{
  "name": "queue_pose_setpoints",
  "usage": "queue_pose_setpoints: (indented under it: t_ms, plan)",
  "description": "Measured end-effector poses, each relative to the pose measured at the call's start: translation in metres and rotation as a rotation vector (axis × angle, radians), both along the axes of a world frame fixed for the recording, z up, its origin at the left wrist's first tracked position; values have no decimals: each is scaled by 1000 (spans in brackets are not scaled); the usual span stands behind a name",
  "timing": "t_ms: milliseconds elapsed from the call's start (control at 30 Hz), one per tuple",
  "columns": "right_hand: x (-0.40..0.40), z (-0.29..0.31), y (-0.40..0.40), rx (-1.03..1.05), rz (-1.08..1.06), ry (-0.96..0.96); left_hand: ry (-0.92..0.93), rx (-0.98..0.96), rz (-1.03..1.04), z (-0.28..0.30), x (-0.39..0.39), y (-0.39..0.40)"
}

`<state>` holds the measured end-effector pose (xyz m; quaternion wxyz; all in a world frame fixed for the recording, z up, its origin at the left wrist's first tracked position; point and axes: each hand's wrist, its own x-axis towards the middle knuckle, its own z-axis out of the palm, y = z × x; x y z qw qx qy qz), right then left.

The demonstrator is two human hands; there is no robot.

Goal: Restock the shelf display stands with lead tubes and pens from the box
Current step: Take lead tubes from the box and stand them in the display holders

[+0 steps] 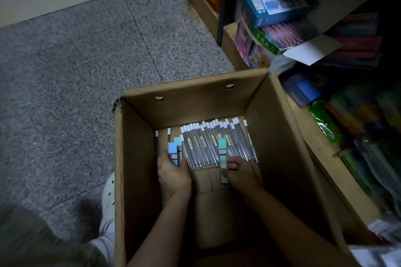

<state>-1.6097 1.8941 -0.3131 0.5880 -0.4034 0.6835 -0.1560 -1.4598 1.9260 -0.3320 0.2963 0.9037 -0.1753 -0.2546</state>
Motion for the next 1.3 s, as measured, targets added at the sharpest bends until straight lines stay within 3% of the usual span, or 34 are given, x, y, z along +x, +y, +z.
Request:
queue_pose_setpoints:
  t_ms: [133, 300, 600, 767, 933, 1067, 1300]
  plan:
    - [-1, -6, -1, -12, -29, -5, -42, 28, -11, -6, 1, -5]
    - [1, -14, 2, -2, -36, -25, 104, 107, 123, -11, 7, -7]
    - [1, -10, 11, 6, -21, -18, 186, 160, 39, -15, 3, -7]
    - [-6, 16, 15, 14, 62, -25, 288, -41, 81, 12, -2, 0]
    - [-2, 73, 7, -158, 93, -103, 592, -332, -34, 72, -13, -2]
    - [-15, 142, -4, -380, 199, -93, 717, -477, -210, 140, -29, -12]
    - [-61, 275, -4, -655, 122, 65, 650, -549, -761, 263, -44, -48]
